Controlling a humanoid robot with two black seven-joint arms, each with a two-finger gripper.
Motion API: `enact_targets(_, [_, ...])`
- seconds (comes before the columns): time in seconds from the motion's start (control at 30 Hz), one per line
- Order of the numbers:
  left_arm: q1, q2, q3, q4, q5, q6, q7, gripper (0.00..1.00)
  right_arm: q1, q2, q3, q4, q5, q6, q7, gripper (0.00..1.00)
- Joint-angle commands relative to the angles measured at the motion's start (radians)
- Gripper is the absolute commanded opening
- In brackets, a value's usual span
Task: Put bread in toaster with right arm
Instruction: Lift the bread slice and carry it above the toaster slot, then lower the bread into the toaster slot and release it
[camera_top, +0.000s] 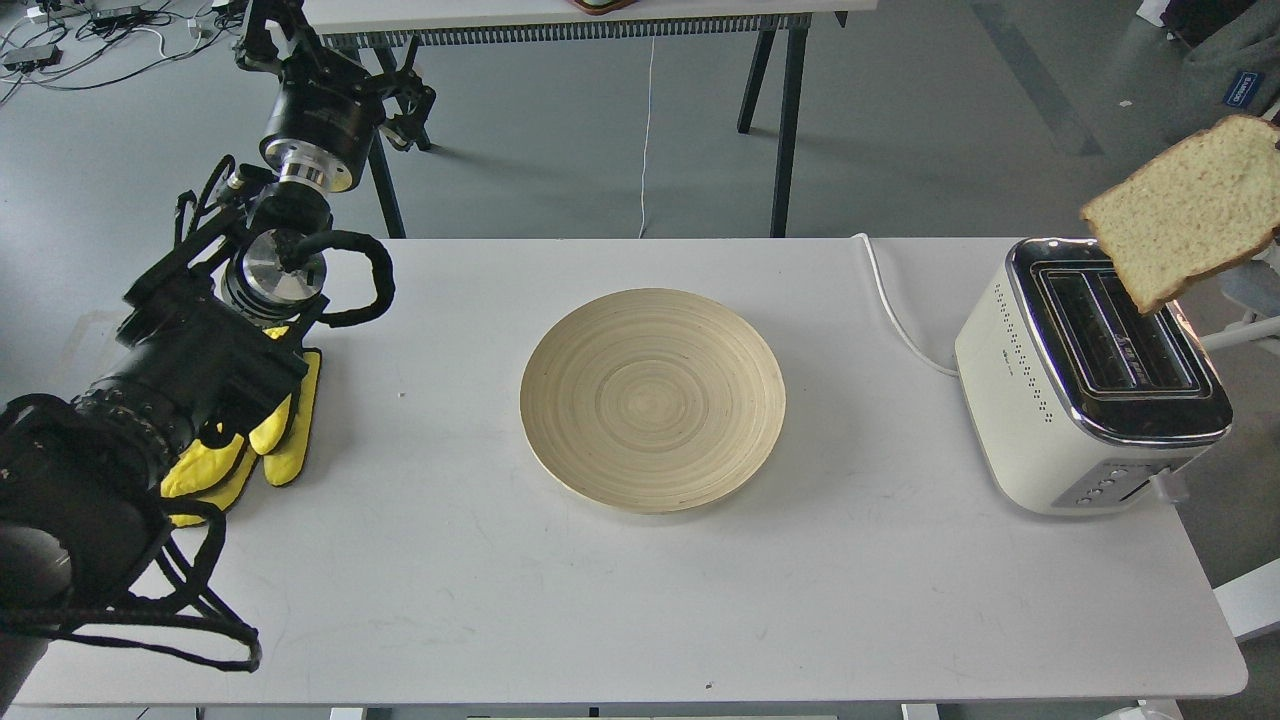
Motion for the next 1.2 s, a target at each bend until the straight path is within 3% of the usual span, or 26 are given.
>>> enact_targets(0.0, [0.0, -0.002, -0.001, 0.0, 0.0, 0.0, 0.0, 1.0, -0.004, 0.017, -0.024, -0.006, 0.005, -0.003, -0.007, 0.0])
enact_targets(0.37, [0.0, 0.0, -0.001, 0.0, 0.0, 0.0, 0.0, 1.0, -0.064, 0.101, -0.058, -0.02, 0.072, -0.011, -0.027, 0.0])
enact_targets(1.17, [0.0, -0.002, -0.004, -0.002, 0.0, 0.0, 0.0, 1.0, -0.063, 0.063, -0.048, -0.04, 0.065, -0.012, -0.022, 0.0])
